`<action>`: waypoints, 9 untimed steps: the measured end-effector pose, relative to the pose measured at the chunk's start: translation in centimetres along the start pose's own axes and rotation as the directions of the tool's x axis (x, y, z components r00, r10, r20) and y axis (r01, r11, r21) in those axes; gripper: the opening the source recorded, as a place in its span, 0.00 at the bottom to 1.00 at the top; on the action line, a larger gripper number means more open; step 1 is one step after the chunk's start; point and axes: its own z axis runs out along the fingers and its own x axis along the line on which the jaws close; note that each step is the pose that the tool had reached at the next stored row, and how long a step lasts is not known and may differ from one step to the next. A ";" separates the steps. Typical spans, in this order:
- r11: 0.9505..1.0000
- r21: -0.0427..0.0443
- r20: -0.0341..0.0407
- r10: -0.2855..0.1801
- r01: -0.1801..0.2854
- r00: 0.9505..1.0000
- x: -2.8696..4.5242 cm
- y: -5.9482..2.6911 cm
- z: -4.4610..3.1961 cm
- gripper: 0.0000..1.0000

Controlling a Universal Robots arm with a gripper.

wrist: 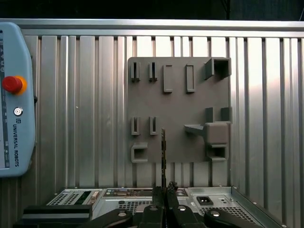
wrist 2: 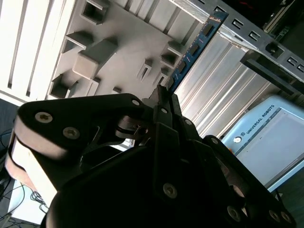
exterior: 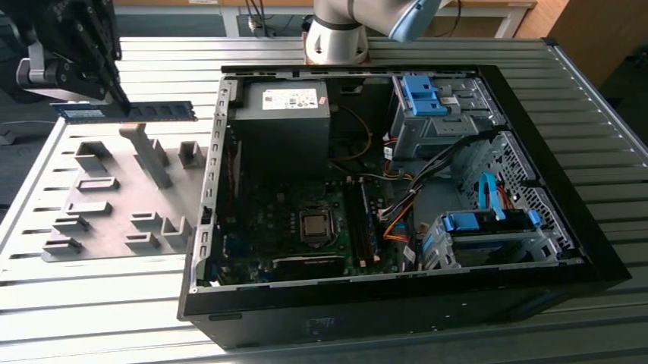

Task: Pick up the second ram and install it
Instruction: 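Pick up the second ram and move it above second insertion slot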

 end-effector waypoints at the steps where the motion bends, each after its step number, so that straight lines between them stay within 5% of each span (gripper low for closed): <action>1: 1.000 0.000 0.000 0.000 0.000 1.000 0.00 -0.11 0.00 0.14; 9: 1.000 0.000 0.000 0.000 0.000 1.000 -0.02 -0.97 -0.01 0.14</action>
